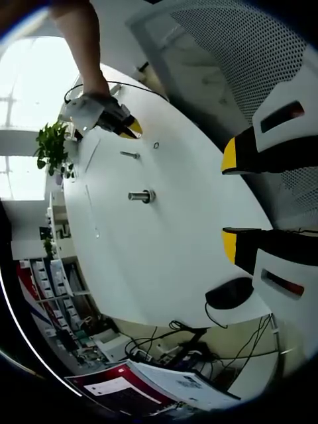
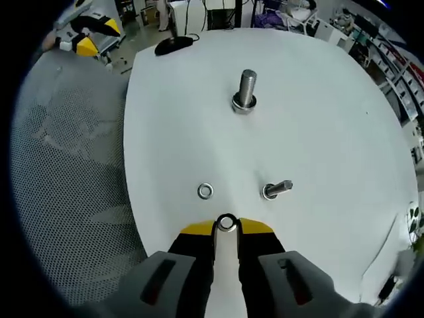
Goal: Place the washer onto the threaded stud by aligning its center hole with the stud, sliding it down to the base, and recovering from edge contact or off-axis alignment until the washer reaches the visible bottom stop.
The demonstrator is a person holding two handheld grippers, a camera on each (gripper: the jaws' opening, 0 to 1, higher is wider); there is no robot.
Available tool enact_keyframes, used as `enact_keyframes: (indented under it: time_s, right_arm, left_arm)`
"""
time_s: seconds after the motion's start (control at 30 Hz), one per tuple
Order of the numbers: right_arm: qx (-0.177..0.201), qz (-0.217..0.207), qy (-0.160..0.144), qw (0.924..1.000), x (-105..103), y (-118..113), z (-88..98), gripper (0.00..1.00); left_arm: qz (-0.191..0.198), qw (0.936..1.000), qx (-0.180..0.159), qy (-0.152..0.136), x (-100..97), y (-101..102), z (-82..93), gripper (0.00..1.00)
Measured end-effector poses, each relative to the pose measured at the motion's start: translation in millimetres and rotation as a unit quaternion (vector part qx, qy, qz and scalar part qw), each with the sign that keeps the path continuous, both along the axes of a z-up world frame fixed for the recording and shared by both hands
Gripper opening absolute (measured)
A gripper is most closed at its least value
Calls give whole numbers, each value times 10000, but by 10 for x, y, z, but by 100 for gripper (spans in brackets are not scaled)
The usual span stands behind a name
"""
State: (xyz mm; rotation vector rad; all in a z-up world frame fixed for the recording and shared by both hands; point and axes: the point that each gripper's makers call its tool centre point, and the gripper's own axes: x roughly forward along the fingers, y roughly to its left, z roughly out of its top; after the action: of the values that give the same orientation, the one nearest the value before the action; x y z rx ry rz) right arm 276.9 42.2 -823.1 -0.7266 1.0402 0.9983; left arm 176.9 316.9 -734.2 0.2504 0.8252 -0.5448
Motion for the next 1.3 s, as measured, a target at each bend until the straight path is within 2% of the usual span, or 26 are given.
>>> enact_keyframes:
  time_s: [0.13, 0.6, 0.97, 1.3]
  right_arm:
    - [64, -87, -40, 9999, 118, 12, 80, 14]
    - [99, -58, -204, 9997, 300, 67, 229, 14]
    - [-43, 139, -334, 9993, 387, 85, 231, 14]
    - [-82, 133, -340, 9993, 450, 92, 204, 14]
  left_arm:
    - [6, 10000, -10, -1, 0, -2, 4, 30]
    - [-5, 10000, -4, 29, -5, -2, -4, 30]
    - [10, 10000, 1, 41, -2, 6, -11, 30]
    - [17, 10000, -1, 39, -4, 9, -9, 30]
